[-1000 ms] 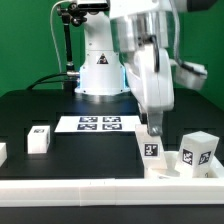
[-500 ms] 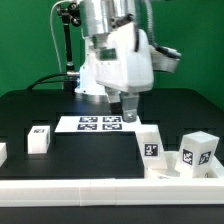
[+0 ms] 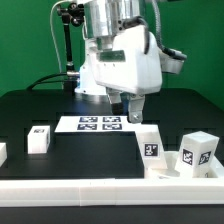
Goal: Assemble stool
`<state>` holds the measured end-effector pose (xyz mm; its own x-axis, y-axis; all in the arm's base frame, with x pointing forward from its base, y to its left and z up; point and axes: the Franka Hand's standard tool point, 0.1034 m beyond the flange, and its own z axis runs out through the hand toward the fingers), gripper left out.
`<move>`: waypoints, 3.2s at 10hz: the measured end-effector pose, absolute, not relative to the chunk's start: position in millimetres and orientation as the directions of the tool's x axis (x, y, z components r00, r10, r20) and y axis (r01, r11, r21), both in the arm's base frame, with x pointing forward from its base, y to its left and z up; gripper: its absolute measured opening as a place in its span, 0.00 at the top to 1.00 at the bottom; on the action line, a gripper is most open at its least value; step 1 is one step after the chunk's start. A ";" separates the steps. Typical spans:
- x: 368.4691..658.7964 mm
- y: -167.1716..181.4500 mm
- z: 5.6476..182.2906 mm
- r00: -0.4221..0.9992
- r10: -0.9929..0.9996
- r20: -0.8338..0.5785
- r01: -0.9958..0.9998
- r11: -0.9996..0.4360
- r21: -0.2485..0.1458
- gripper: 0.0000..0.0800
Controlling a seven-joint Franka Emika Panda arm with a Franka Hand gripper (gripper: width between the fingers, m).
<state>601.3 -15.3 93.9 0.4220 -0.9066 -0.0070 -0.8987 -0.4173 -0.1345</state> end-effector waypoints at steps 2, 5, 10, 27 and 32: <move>583.4 -51.9 83.3 0.516 -0.856 0.025 -0.850 -0.516 -0.107 0.19; 586.9 -42.9 84.7 0.508 -0.861 0.022 -0.855 -0.507 -0.113 0.19; 552.6 -79.0 63.4 0.761 -0.648 0.039 -0.647 -0.762 -0.041 0.19; 530.3 -152.2 51.1 0.974 0.204 0.093 0.193 -0.974 0.117 0.19; 523.0 -152.4 47.0 0.974 0.216 0.076 0.207 -0.972 0.111 0.19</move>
Offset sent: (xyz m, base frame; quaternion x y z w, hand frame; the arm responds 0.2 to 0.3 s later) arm 0.0000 0.0000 0.0000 0.0000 0.0000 0.0000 1.0000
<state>523.0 -152.4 47.0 0.9735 0.2156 0.0761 0.2066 -0.9721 0.1111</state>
